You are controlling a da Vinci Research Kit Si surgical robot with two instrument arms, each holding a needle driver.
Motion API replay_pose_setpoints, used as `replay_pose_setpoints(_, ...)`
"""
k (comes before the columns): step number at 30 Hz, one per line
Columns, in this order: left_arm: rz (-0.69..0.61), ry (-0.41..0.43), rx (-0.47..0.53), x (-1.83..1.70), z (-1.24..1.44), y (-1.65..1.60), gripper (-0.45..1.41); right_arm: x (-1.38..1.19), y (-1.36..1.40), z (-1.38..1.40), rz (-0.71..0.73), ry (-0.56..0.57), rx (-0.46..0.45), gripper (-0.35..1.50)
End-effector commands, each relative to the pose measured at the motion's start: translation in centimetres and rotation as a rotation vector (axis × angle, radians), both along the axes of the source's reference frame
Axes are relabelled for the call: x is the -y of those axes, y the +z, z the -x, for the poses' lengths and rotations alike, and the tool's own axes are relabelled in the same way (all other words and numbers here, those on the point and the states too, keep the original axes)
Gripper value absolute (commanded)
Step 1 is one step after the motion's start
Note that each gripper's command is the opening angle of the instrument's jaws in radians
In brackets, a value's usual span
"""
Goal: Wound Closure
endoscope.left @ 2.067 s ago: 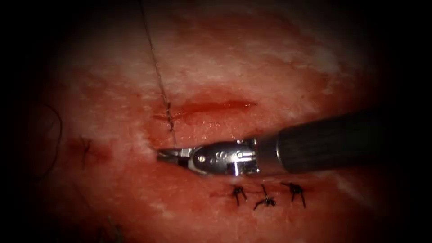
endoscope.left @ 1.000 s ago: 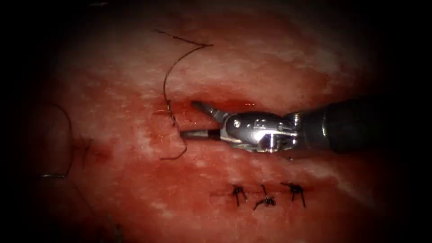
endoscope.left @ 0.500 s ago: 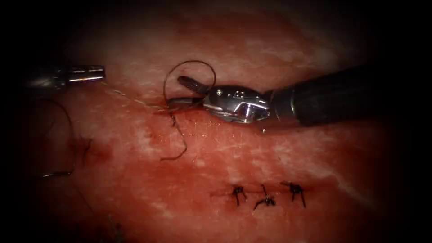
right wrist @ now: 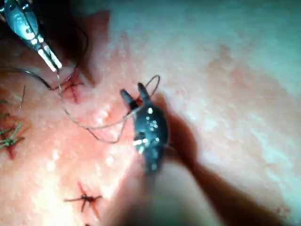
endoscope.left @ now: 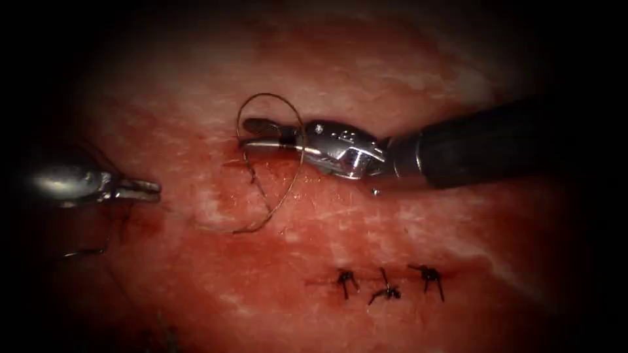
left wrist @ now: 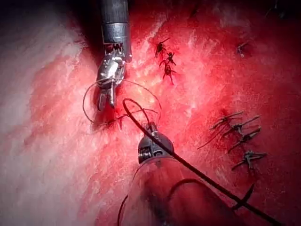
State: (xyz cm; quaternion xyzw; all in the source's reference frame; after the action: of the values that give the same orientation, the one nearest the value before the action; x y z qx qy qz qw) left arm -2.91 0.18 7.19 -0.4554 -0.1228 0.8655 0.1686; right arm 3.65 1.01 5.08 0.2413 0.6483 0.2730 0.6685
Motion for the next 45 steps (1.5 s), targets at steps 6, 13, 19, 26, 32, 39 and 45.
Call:
replay_pose_setpoints(6, 0.033, -0.018, -0.033, -0.13, 0.01, 0.45, -0.45, 0.06, 0.00, -0.11, -0.008, -0.094, -0.074, 0.19)
replay_pose_setpoints(13, 0.034, -0.032, -0.049, -0.31, 0.16, 0.82, -0.45, -0.02, -0.16, -0.19, -0.023, -0.219, -0.161, 0.17)
replay_pose_setpoints(19, 0.035, -0.039, -0.064, -0.41, 0.17, 1.12, -0.45, 0.00, -0.32, -0.22, 0.046, -0.347, -0.174, 0.12)
replay_pose_setpoints(26, 0.040, -0.051, -0.104, -0.71, 0.08, 1.23, -0.45, 0.06, -0.34, -0.22, 0.140, -0.548, -0.143, 0.02)
replay_pose_setpoints(32, 0.041, -0.073, -0.123, -0.96, 0.09, 1.27, -0.45, 0.11, -0.36, -0.32, 0.158, -0.580, -0.164, -0.03)
replay_pose_setpoints(39, 0.043, -0.083, -0.129, -1.09, 0.16, 1.37, -0.45, 0.19, -0.42, -0.41, 0.174, -0.607, -0.190, -0.03)
replay_pose_setpoints(45, 0.047, -0.097, -0.141, -1.30, 0.15, 1.45, -0.45, 0.26, -0.45, -0.47, 0.184, -0.655, -0.201, 0.02)
